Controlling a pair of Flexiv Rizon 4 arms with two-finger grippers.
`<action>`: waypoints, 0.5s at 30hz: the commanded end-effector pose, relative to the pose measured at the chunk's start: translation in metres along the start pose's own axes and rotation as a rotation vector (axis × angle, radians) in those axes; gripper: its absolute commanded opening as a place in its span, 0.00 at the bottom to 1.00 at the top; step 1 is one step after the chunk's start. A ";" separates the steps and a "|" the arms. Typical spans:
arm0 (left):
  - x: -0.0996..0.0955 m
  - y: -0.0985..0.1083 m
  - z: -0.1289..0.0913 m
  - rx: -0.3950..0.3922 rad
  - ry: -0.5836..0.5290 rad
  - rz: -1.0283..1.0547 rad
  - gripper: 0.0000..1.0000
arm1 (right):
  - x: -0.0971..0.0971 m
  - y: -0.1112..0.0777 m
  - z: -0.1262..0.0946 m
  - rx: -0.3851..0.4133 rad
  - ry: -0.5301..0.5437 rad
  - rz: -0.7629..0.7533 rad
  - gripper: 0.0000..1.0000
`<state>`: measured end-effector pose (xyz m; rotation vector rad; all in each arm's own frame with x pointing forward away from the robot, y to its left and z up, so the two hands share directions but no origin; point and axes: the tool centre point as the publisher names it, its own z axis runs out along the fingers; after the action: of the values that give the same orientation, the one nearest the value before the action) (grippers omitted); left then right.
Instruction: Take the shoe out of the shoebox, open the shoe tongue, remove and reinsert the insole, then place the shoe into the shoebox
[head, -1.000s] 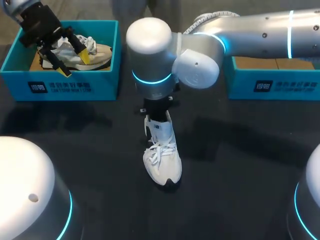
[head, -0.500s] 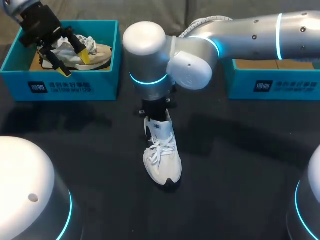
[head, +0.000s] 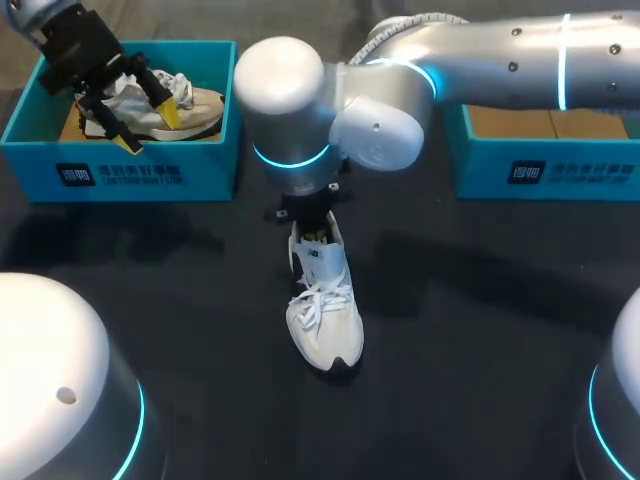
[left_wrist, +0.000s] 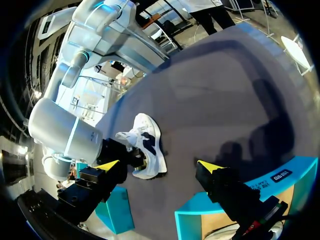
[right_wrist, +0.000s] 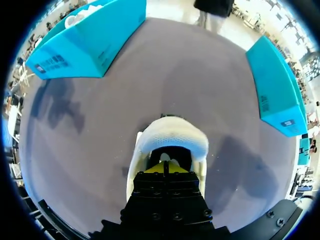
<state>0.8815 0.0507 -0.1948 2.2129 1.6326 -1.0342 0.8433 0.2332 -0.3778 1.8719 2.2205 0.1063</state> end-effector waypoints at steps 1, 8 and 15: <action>0.000 -0.001 0.000 -0.001 0.002 0.000 1.00 | 0.007 0.002 0.008 -0.004 -0.018 -0.004 0.00; 0.000 -0.001 0.000 -0.001 0.002 0.000 1.00 | 0.009 0.006 0.027 0.040 -0.052 -0.008 0.00; 0.000 -0.001 0.000 -0.001 0.002 0.000 1.00 | 0.010 0.004 0.029 0.048 -0.021 -0.015 0.00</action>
<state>0.8815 0.0507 -0.1947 2.2129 1.6325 -1.0342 0.8518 0.2410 -0.4050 1.8728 2.2321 0.0170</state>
